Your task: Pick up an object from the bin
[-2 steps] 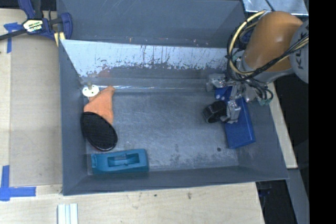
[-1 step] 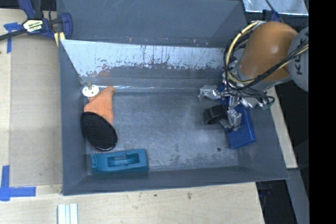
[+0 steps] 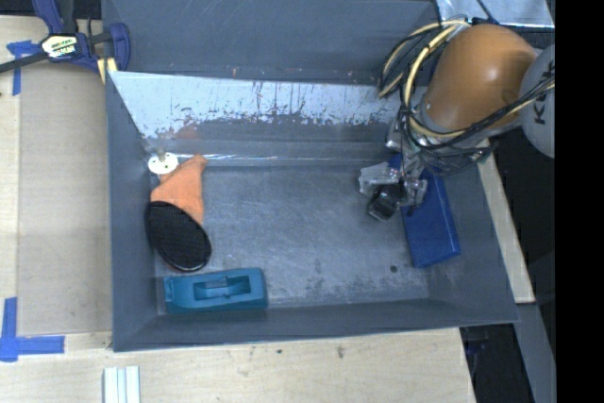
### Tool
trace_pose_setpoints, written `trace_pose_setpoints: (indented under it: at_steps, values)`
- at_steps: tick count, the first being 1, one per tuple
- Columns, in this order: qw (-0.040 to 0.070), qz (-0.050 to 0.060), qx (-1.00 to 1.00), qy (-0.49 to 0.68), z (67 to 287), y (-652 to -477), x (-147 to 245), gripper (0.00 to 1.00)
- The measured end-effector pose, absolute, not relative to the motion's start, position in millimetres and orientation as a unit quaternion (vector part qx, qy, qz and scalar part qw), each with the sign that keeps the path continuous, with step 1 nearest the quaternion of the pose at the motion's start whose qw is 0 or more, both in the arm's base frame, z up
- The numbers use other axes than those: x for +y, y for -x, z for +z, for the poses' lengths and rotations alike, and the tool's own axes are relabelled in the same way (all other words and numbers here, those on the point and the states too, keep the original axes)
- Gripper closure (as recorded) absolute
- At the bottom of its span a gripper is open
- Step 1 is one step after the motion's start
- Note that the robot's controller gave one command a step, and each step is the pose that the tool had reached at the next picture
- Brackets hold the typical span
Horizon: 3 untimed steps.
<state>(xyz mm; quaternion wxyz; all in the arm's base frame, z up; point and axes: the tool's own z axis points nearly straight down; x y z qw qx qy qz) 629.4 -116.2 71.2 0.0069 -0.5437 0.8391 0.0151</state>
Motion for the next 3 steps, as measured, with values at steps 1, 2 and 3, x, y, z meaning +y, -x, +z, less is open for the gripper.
trace_pose_setpoints:
  at_steps: [1,2,3]
  values:
    - [0.008,0.015,0.84,0.543,71,-629.9,-116,1.0]
    - [0.004,0.003,0.839,0.544,84,-631.0,-111,1.0]
    - [0.003,-0.002,0.84,0.542,135,-631.7,-116,1.0]
